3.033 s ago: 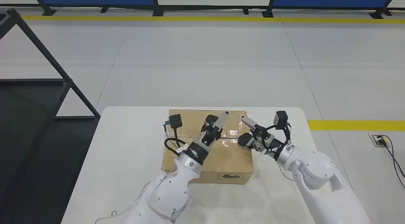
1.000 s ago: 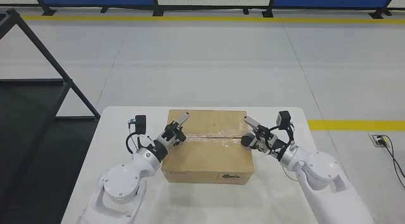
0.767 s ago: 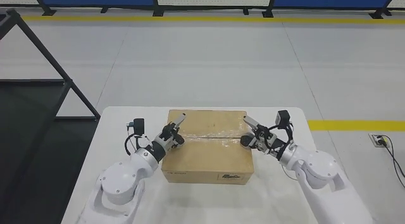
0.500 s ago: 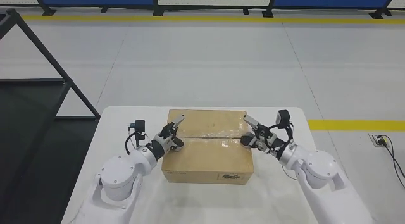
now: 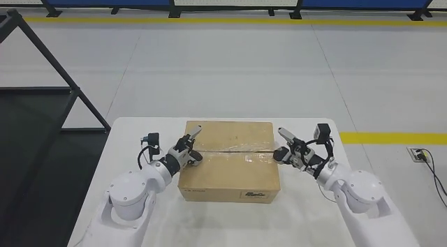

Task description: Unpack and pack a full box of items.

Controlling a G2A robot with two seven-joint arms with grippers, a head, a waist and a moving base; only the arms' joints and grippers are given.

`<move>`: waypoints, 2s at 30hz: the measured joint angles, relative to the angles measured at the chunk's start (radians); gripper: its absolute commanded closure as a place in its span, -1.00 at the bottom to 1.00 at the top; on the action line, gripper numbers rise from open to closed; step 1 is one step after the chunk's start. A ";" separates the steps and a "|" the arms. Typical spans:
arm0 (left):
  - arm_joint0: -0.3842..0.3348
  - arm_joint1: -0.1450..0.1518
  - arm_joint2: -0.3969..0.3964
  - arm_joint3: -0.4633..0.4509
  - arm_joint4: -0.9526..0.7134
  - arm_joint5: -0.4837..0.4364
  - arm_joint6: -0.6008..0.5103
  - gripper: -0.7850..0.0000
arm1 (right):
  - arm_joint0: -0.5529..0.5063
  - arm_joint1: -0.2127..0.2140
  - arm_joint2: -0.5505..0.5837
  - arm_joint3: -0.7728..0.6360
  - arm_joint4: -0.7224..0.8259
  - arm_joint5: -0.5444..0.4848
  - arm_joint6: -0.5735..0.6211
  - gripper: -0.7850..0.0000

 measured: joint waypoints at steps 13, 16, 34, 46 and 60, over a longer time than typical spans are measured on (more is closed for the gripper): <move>0.014 0.005 -0.006 -0.015 -0.033 -0.007 0.006 -1.00 | -0.042 0.020 0.061 -0.163 -0.057 0.187 -0.018 -1.00; 0.014 0.005 -0.006 -0.013 -0.044 -0.015 0.010 -1.00 | -0.042 0.020 0.061 -0.163 -0.057 0.186 -0.017 -1.00; -0.008 0.008 0.002 0.017 -0.080 -0.026 0.029 -1.00 | 0.142 -0.025 -0.162 -0.122 0.012 0.219 -0.074 -1.00; -0.021 0.011 0.012 0.031 -0.089 -0.026 0.030 -1.00 | 0.285 -0.068 -0.320 0.104 -0.004 0.144 -0.059 -1.00; -0.025 0.016 0.016 0.031 -0.092 -0.028 0.034 -1.00 | 0.244 -0.062 -0.272 0.138 -0.021 0.141 -0.071 -1.00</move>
